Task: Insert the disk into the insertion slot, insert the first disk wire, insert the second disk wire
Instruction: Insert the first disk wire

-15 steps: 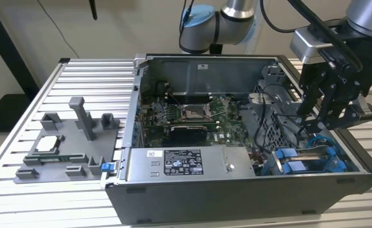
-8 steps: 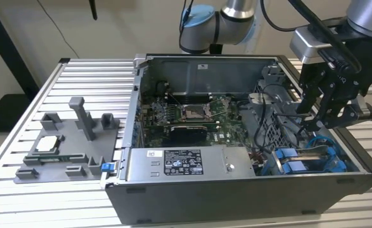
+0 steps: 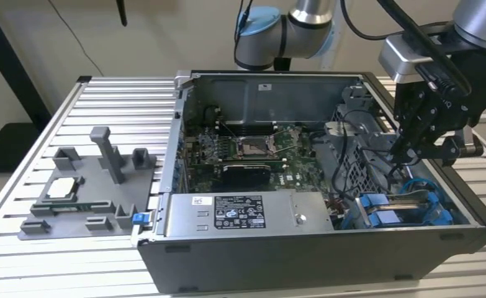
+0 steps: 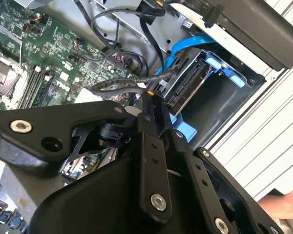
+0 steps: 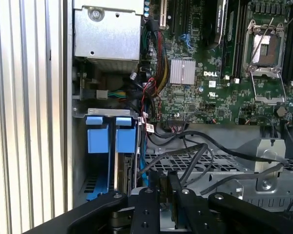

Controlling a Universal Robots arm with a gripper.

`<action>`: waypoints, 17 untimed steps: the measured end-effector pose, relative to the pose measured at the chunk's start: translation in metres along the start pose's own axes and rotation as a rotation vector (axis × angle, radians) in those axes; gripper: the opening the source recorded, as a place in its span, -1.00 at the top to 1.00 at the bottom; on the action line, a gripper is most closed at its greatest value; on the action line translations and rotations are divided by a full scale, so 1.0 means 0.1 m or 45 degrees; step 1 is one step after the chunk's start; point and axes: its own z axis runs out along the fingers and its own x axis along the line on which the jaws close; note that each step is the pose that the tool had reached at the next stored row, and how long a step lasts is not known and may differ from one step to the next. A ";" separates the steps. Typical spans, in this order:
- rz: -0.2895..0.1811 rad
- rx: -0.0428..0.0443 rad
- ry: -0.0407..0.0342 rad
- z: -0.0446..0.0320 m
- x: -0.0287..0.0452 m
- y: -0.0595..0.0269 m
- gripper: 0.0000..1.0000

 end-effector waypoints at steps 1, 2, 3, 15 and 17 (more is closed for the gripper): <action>0.000 0.000 0.0000 0.000 0.000 0.000 1.00; 0.000 0.000 0.0000 0.000 0.000 0.000 1.00; 0.000 0.000 0.0000 0.000 0.000 0.000 1.00; -0.001 -0.001 0.0259 0.027 0.005 -0.018 1.00; -0.002 -0.001 0.0411 0.034 0.008 -0.036 1.00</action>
